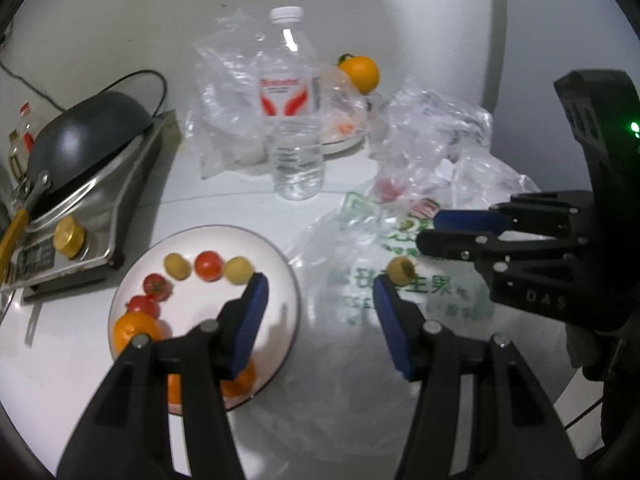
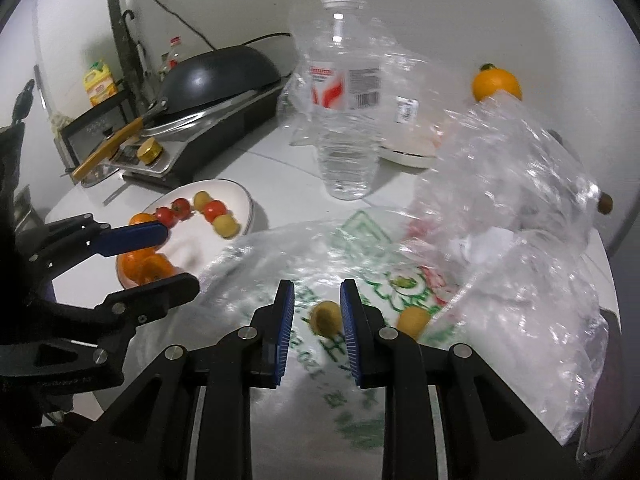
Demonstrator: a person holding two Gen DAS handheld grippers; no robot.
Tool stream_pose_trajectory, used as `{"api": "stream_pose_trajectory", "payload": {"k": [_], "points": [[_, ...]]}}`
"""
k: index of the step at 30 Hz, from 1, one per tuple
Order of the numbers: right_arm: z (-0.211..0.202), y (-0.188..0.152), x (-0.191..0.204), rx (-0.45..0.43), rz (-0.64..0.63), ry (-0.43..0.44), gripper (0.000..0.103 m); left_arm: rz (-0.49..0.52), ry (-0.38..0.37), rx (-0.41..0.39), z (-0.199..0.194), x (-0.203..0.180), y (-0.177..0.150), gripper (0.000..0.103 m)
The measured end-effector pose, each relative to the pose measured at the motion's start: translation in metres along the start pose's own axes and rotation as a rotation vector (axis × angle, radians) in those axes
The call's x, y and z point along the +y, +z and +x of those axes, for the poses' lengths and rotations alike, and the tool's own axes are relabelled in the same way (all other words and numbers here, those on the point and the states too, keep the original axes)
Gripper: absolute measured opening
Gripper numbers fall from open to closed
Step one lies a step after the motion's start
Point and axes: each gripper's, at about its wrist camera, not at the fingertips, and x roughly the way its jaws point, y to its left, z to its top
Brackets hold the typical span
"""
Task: Organize fruits
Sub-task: 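Grasp a yellow fruit on the bag with the left tool while the right tool grasps another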
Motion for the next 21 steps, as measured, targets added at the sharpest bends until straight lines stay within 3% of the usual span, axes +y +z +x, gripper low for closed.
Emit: {"api": "stream_pose_trajectory", "payload": {"k": [21], "points": [[0.022,-0.016,-0.061,0.059,0.055,0.016,0.025,0.09,-0.039,0.062,0.051,-0.057,0.01,0.056]]}}
